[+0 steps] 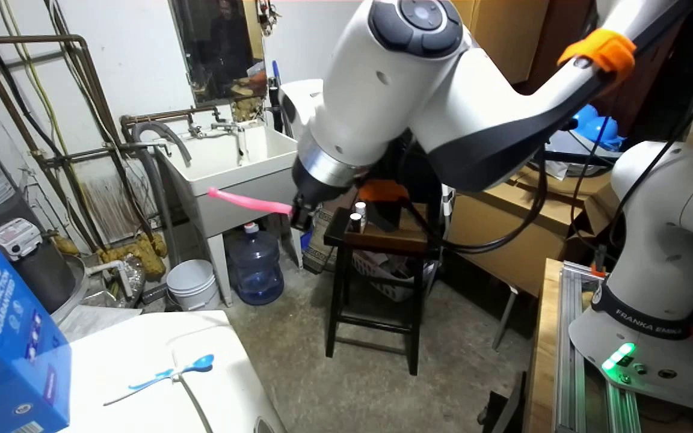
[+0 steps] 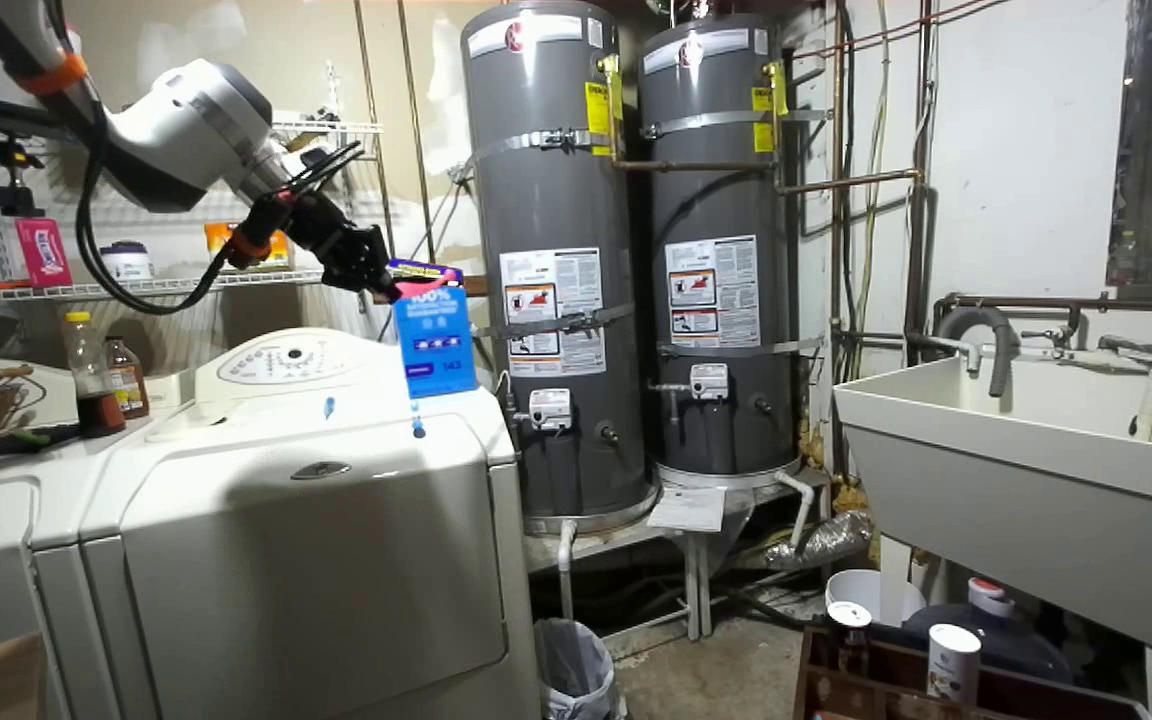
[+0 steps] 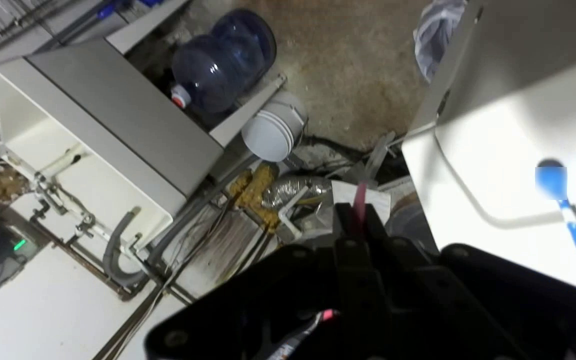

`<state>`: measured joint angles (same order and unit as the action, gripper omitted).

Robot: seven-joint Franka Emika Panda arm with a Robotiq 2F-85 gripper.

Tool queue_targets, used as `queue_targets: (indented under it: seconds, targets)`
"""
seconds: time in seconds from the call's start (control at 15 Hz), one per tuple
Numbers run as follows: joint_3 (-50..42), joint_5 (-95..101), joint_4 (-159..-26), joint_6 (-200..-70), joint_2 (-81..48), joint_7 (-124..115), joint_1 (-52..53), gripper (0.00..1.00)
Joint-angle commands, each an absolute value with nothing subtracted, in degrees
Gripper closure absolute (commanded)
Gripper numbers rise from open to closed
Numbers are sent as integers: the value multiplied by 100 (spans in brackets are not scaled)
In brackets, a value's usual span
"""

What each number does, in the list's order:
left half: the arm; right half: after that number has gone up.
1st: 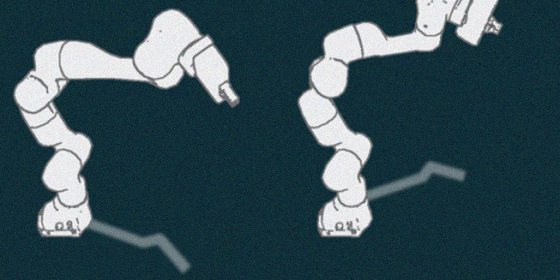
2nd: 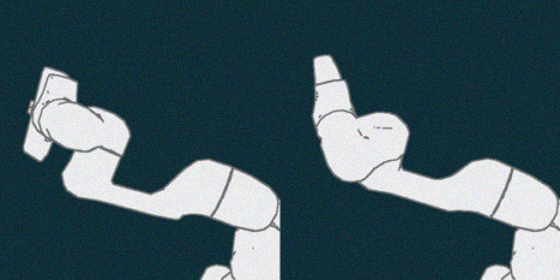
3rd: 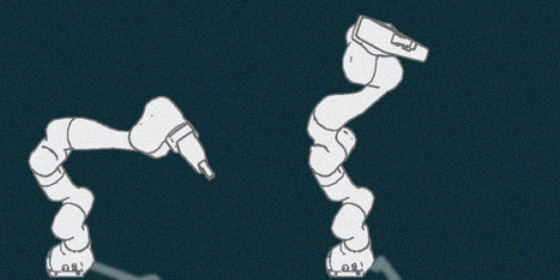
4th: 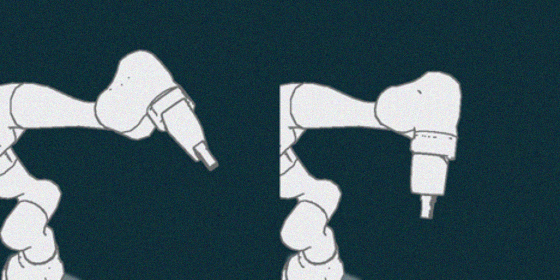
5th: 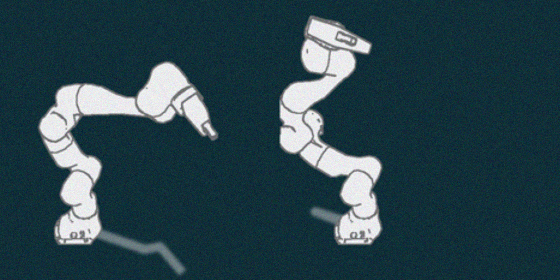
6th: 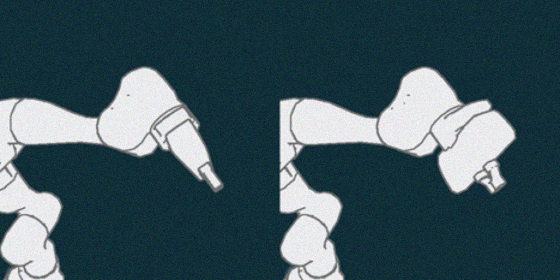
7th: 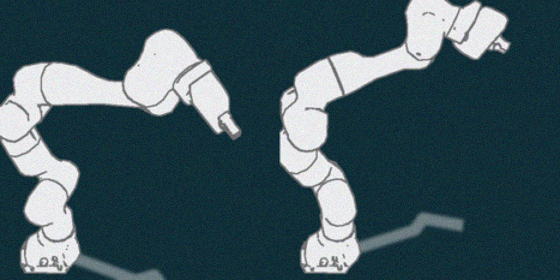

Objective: Put the pink item on the stood

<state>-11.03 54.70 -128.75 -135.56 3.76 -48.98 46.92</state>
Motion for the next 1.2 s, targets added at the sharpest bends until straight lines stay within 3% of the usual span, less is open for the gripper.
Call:
queue_targets:
  seconds: [0.0, 0.27, 0.33, 0.67, 0.8, 1.13]
  targets:
    - [-303, 5377, -14334, -13976, 1284, -4842, 3394, 99]
    - [179, 5223, -15308, -15109, 1590, -4702, 2142, 99]
    - [509, 5257, -14942, -14700, 1365, -4752, 2008, 96]
    - [918, 5308, -15117, -14998, 1261, -4796, 1642, 99]
    - [704, 5457, -15223, -14616, 1233, -5078, 1742, 99]
    - [752, 5716, -15254, -14280, 970, -4714, 809, 99]
